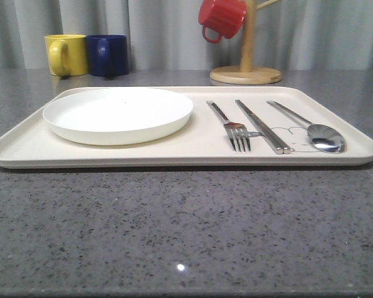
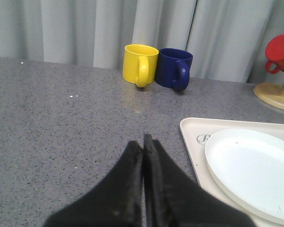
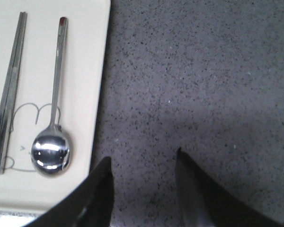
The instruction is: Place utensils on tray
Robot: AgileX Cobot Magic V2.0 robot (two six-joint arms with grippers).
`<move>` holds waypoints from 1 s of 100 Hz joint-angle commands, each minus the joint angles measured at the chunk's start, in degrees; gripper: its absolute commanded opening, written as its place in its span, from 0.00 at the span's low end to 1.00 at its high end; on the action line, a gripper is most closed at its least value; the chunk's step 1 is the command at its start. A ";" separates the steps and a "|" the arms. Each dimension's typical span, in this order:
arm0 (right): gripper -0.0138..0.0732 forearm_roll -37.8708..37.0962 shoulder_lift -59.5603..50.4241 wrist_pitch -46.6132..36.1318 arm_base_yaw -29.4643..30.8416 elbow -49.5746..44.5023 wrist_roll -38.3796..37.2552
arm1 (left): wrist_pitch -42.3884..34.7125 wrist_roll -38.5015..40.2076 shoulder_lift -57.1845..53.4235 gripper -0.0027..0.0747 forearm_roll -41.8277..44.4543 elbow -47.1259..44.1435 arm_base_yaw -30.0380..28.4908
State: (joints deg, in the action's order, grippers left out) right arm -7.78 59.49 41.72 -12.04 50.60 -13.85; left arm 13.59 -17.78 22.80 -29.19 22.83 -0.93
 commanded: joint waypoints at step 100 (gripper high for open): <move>0.08 -2.00 -37.85 -17.91 0.30 -23.78 0.45 | -4.24 0.05 0.59 0.01 -0.89 1.55 0.03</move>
State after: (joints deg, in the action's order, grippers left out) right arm -8.59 21.41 28.16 -12.04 25.51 -13.85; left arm 13.59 -17.78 22.80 -29.19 22.83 -0.93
